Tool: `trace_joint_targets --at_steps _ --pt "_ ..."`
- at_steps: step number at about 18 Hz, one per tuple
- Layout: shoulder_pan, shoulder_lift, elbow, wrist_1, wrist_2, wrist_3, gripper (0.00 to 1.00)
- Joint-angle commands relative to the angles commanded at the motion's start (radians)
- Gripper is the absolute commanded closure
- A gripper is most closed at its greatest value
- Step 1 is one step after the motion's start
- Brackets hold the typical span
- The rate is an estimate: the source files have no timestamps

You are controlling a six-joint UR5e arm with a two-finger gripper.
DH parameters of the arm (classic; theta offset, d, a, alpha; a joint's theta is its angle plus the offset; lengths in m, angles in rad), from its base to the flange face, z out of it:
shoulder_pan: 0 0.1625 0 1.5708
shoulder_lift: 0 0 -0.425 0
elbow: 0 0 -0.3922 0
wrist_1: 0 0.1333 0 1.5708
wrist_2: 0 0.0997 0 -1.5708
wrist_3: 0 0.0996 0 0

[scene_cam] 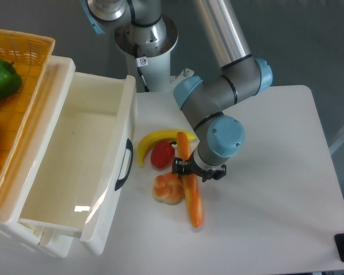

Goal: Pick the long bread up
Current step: 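Lift the gripped bread loaf up off the table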

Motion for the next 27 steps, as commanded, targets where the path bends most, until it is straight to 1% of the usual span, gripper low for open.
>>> trace_joint_targets --at_steps 1,4,9,14,15,16,19,23,27 --pt "-0.002 -0.002 0.000 0.000 0.000 0.000 0.77" --pt "0.000 0.000 0.002 -0.002 -0.002 -0.003 0.99" --pt "0.000 0.005 0.018 -0.003 0.002 0.003 1.00" --pt "0.000 0.034 0.075 -0.011 0.002 0.012 1.00" --pt "0.002 0.038 0.083 -0.009 0.002 0.034 1.00" --pt "0.003 0.049 0.093 -0.012 0.002 0.101 1.00" --pt "0.020 0.086 0.098 -0.012 0.002 0.170 1.00" --pt "0.038 0.098 0.121 -0.029 -0.003 0.256 1.00" --pt "0.061 0.120 0.124 -0.038 -0.006 0.354 1.00"
